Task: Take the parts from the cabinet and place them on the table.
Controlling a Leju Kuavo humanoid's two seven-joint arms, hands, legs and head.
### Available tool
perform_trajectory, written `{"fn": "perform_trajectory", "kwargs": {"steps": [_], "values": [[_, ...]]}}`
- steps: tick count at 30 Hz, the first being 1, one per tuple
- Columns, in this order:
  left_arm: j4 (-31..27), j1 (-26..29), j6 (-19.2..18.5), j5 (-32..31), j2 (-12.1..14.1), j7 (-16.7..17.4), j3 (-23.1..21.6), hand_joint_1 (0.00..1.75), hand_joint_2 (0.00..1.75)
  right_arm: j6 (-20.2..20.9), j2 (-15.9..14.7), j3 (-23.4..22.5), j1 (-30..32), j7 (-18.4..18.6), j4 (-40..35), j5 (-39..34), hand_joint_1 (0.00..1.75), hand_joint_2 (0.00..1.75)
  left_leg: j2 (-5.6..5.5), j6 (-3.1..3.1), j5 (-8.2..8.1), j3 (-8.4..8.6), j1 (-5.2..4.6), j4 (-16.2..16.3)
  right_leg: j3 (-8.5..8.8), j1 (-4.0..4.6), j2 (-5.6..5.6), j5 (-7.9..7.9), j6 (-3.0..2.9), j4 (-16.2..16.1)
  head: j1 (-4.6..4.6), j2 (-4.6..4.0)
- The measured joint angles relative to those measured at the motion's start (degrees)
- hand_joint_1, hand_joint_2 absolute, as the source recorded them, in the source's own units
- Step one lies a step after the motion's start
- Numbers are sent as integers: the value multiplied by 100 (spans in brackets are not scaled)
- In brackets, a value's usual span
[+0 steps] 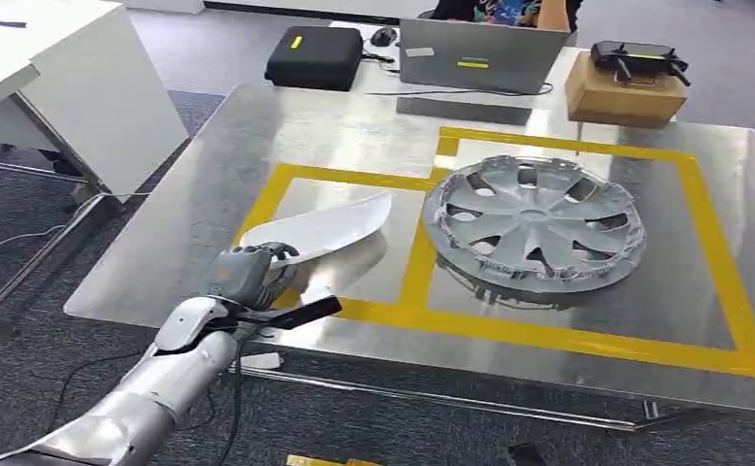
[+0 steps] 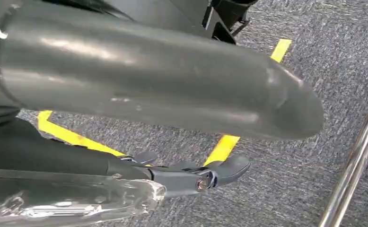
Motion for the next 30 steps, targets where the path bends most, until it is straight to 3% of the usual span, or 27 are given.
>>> {"fn": "perform_trajectory", "kwargs": {"steps": [3, 4, 10, 11, 16, 21, 30], "values": [[15, -4, -36, 0, -2, 0, -2, 159, 175, 0, 0, 0, 0, 0, 0, 2, 0, 0, 0, 0, 0, 0, 1, 0, -2, 1, 0, -1, -1, 2, 0, 0], [22, -9, -81, -4, -7, 0, -4, 0, 175, 4, 0, 0, 0, 0, 0, 9, 0, 0, 0, 0, 0, 0, 1, 0, -5, 1, 0, -1, -1, 2, 0, 0], [168, -13, -225, -72, -20, -94, -136, 0, 175, 24, 0, 39, -6, 11, 0, 48, 0, 0, 0, 0, 0, -1, 1, 0, 0, 1, 1, -3, -9, 3, 0, 0], [184, -9, -227, -33, -28, -157, -140, 0, 0, 33, 0, 46, -6, 13, 0, 57, 0, 0, 0, 0, 0, -1, 1, 0, -1, 1, 1, -3, -9, 3, 0, 0], [-38, 202, -205, 501, -77, -638, -149, 0, 0, 20, 0, 59, 1, 22, 0, 26, 0, 0, 1, -1, -1, -1, 0, 0, 1, 1, 5, -3, -9, 4, -2, 0], [-1043, 685, -404, 645, -81, -420, -284, 0, 0, 7, 0, 59, 32, 4, 0, 0, 0, 0, 2, -4, -4, -4, 1, 0, -4, 2, 3, -9, -17, 4, 0, 0], [-1554, 885, -409, 662, -66, -404, -317, 0, 0, -9, 0, 59, 33, 0, 0, 0, 0, 0, 3, -5, -3, -3, 3, -1, -7, 6, 3, -10, -18, 9, 0, 0]]}}
